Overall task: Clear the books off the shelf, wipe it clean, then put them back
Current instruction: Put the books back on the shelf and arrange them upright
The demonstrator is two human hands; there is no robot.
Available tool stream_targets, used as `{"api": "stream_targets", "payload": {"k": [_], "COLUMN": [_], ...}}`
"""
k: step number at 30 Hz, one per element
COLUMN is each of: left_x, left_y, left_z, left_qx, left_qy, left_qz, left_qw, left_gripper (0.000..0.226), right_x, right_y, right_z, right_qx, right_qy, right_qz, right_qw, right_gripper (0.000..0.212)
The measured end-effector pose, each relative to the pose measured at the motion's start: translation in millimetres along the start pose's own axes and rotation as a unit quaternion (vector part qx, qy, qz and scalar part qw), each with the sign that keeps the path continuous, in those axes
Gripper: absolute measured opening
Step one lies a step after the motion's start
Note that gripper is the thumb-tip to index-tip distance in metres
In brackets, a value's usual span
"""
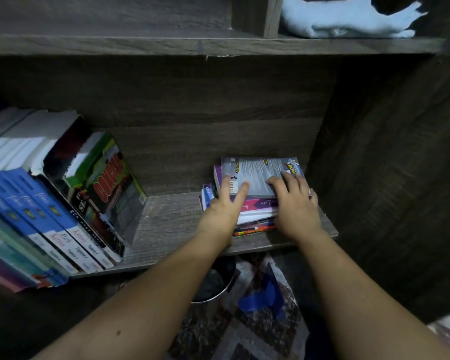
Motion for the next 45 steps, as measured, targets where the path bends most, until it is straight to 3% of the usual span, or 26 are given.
{"api": "stream_targets", "payload": {"k": [7, 9, 14, 20, 25, 30, 33, 39, 42, 43, 45], "left_x": [-10, -17, -47, -91, -113, -133, -140, -154, -155, -157, -167], "left_y": [-24, -39, -74, -83, -90, -104, -118, -154, -166, -168, -170], "left_z": [-18, -31, -72, -121, -127, -128, -134, -158, -168, -170, -175], "left_qx": [-0.009, 0.008, 0.049, 0.093, 0.09, 0.115, 0.152, 0.263, 0.305, 0.311, 0.313], "left_qy": [0.012, 0.028, 0.016, -0.054, -0.071, -0.099, -0.107, -0.139, -0.139, -0.141, -0.16], "left_qz": [0.105, 0.148, 0.103, 0.015, 0.014, 0.0, -0.001, 0.044, 0.081, 0.096, 0.11], "left_qw": [0.994, 0.989, 0.993, 0.994, 0.993, 0.988, 0.983, 0.954, 0.939, 0.935, 0.93], "left_gripper": [0.135, 0.126, 0.1, 0.091, 0.088, 0.086, 0.087, 0.081, 0.078, 0.078, 0.085], "right_x": [-6, 0, 2, -47, -65, -89, -114, -183, -222, -233, -251], "right_y": [-7, -9, -17, -26, -19, -62, -68, -52, -26, -17, -8], "right_z": [2, 0, -2, -5, -7, -5, -8, -17, -22, -23, -30], "right_qx": [-0.068, -0.1, -0.126, -0.047, -0.054, 0.102, 0.152, 0.152, 0.089, 0.056, 0.018], "right_qy": [0.007, 0.049, 0.104, 0.02, 0.0, -0.057, -0.114, -0.201, -0.244, -0.262, -0.315], "right_qz": [0.032, 0.046, 0.052, 0.018, -0.003, 0.11, 0.134, 0.085, 0.054, 0.053, 0.08], "right_qw": [0.997, 0.993, 0.985, 0.999, 0.999, 0.987, 0.973, 0.964, 0.964, 0.962, 0.946], "right_gripper": [0.091, 0.086, 0.065, 0.044, 0.061, 0.055, 0.045, 0.033, 0.032, 0.037, 0.069]}}
Point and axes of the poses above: each hand's wrist, its own z-axis towards the middle knuckle, its own y-axis out of the palm, x = y × z, the point moved 9 cm from there along z, towards the middle knuckle, and after that the axes turned 3 degrees about -z, right-handed, at the moved point
